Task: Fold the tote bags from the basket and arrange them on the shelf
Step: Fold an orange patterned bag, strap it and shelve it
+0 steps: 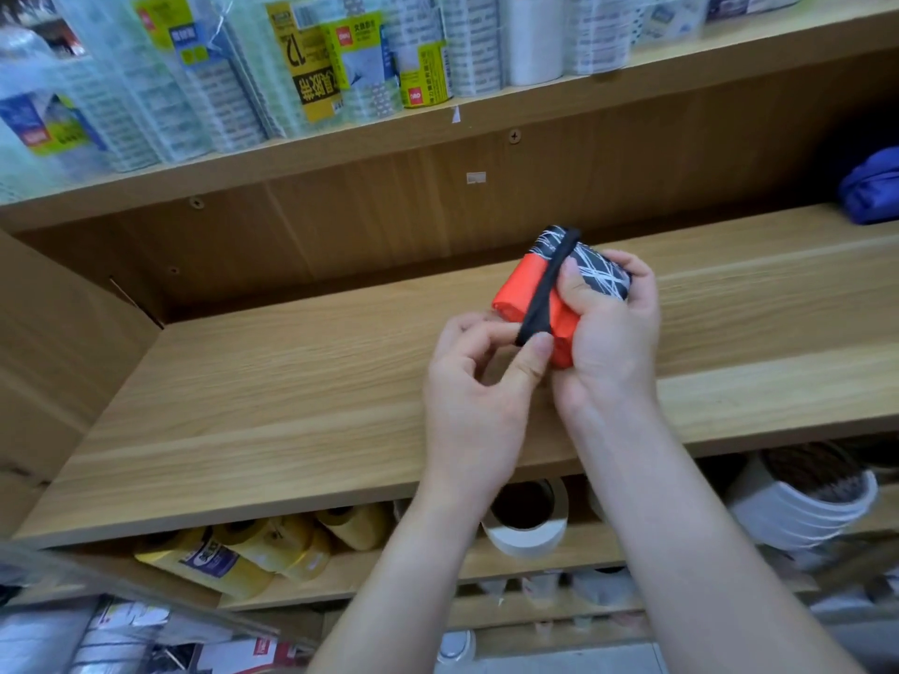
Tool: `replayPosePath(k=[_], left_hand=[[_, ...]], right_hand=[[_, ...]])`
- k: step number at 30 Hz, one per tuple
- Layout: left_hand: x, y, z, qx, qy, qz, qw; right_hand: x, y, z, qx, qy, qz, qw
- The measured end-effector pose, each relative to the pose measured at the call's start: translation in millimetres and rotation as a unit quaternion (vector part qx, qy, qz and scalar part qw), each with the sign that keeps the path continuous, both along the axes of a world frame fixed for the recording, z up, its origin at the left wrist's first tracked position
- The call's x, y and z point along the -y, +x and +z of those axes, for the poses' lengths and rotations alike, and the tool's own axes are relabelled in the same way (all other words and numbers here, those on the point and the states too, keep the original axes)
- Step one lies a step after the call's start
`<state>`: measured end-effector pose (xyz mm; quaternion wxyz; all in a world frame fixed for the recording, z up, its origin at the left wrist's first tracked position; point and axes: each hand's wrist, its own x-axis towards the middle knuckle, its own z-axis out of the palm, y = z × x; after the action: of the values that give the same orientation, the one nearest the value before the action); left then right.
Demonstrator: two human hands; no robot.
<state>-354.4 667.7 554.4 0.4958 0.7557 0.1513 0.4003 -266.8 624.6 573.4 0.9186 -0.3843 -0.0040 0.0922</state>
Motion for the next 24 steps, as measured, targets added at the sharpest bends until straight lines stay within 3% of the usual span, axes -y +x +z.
replayPosePath(k=[2,4,6,9,12,16,20,24], left_hand=[[-2.7,-4.0,-1.9,-0.012,0.156,0.03,0.987],[-9.4,-6.5,-1.4,-0.013,0.301,0.076,0.95],[-12.4,-9.4,1.5,0.001,0.351,0.1,0.931],[-10.9,-12.3,13.4,0.022,0.214,0.094,0.972],[-11.0,-12.5,28.6,-0.035,0.073,0.047,0.996],[-15.8,-4.1,37.4,-0.102,0.009,-0.028,0.994],[-14.7,1.3,32.5,-0.126,-0.043,-0.051,0.99],[-24.8,-1.9,48.2,-0.126,-0.085,-0.129,0.98]], right_hand=[[-0.1,2.0,-1.8,0.066,-0.054,-0.047,0.995],[-1.7,1.5,-5.3,0.144,-0.112,-0.081,0.98],[-2.2,1.0,-8.0,0.191,-0.144,-0.099,0.966],[3.2,2.9,-8.6,0.249,-0.178,-0.083,0.948],[11.1,0.8,-4.7,0.276,-0.178,-0.039,0.944],[15.7,-0.5,1.3,0.19,-0.135,0.097,0.968],[20.9,3.5,0.1,0.243,-0.221,0.137,0.935],[26.9,14.6,-5.7,0.319,-0.234,0.12,0.911]])
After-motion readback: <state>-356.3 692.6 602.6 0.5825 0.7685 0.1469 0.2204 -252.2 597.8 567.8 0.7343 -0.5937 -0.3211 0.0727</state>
